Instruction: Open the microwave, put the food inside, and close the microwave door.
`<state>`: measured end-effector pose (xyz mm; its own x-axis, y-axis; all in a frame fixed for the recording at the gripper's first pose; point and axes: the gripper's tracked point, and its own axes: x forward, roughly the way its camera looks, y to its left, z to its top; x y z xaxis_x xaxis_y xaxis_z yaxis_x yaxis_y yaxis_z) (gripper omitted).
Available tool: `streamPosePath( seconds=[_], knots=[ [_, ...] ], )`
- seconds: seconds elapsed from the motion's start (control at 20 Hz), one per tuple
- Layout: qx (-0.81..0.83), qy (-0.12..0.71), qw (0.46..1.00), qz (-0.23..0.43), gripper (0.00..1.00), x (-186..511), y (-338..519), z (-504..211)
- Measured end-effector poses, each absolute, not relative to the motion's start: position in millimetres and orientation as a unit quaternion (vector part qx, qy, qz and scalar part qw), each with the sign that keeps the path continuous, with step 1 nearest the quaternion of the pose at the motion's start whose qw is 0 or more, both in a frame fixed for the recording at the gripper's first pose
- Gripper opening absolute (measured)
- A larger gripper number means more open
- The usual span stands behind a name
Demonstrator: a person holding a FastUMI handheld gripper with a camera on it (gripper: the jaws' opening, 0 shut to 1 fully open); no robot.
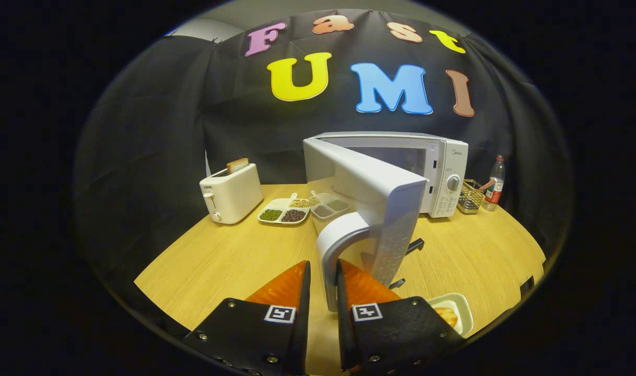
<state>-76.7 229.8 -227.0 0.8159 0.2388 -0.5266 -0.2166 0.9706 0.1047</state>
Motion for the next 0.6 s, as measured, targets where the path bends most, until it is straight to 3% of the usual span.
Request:
streamPosePath(
  seconds=[0.45, 0.6],
  knots=[
    [0.018, 0.28, 0.946, 0.164, 0.27, -103.3, 280.1, -220.1],
    [0.03, 0.281, 0.93, 0.236, 0.27, -120.2, 314.3, -213.5]
  ],
)
